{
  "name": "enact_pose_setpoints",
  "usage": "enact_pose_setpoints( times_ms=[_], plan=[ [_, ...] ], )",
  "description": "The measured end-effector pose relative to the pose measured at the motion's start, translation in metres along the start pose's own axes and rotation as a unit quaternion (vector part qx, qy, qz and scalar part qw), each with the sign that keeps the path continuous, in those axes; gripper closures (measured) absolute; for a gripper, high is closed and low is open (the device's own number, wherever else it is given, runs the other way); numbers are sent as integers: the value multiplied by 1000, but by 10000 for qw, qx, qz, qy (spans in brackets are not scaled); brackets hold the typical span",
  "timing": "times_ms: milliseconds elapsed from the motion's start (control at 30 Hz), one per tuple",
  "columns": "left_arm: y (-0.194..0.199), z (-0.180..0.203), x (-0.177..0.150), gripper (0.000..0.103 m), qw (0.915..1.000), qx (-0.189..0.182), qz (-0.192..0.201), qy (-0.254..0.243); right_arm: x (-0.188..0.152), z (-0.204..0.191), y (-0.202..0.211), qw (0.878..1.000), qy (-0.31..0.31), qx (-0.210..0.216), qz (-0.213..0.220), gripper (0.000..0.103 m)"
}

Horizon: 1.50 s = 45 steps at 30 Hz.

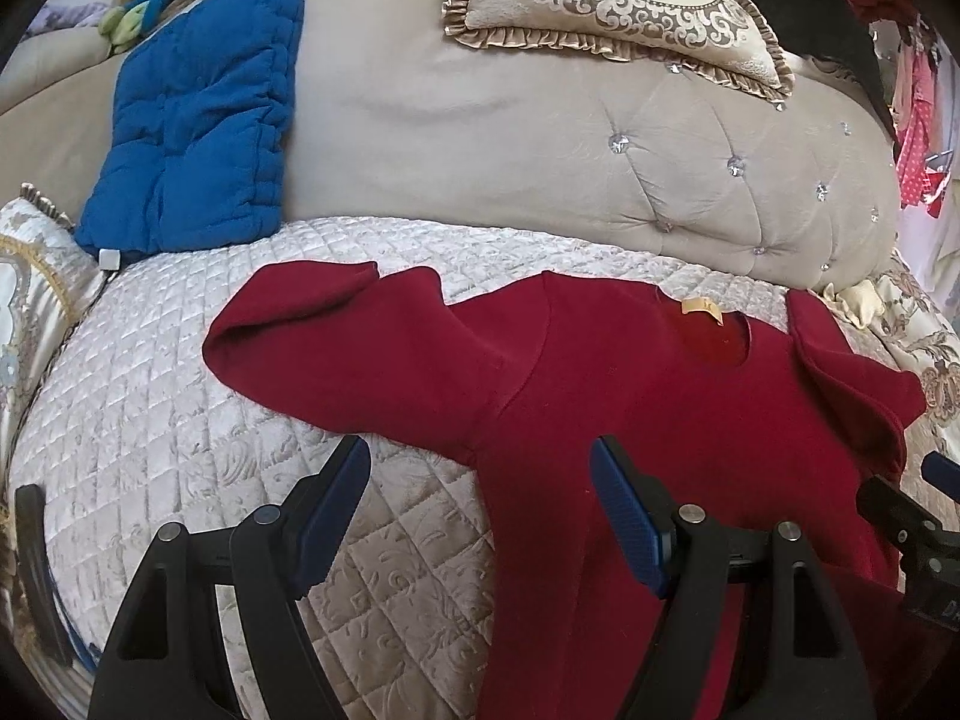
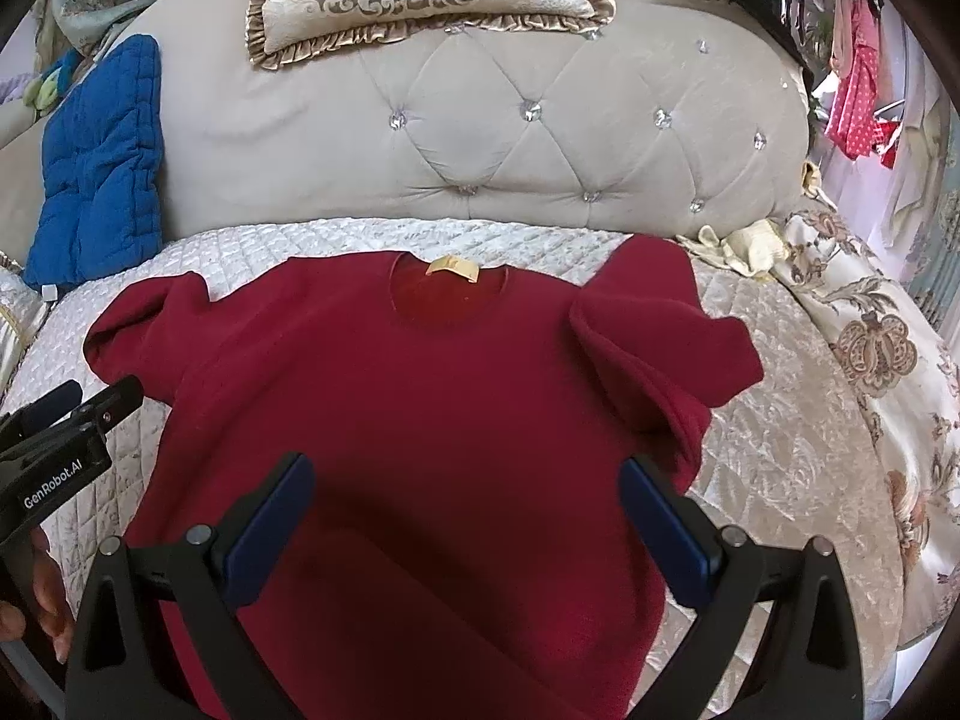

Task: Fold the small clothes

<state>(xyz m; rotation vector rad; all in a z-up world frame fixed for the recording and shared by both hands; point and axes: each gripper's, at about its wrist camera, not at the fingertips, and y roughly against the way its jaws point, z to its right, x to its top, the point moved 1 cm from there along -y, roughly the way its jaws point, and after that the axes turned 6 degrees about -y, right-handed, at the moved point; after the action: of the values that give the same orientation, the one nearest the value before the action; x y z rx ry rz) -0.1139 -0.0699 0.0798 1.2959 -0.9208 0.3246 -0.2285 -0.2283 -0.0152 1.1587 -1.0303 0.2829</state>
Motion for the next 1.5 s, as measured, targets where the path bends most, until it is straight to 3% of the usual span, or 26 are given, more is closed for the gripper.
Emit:
enact_pose_setpoints(
  times_ms=[1500],
  plan=[
    [-21,-27,3,47,9989,253,-281,265,6,-26,-29,9989,45,335,-317,0]
  ],
)
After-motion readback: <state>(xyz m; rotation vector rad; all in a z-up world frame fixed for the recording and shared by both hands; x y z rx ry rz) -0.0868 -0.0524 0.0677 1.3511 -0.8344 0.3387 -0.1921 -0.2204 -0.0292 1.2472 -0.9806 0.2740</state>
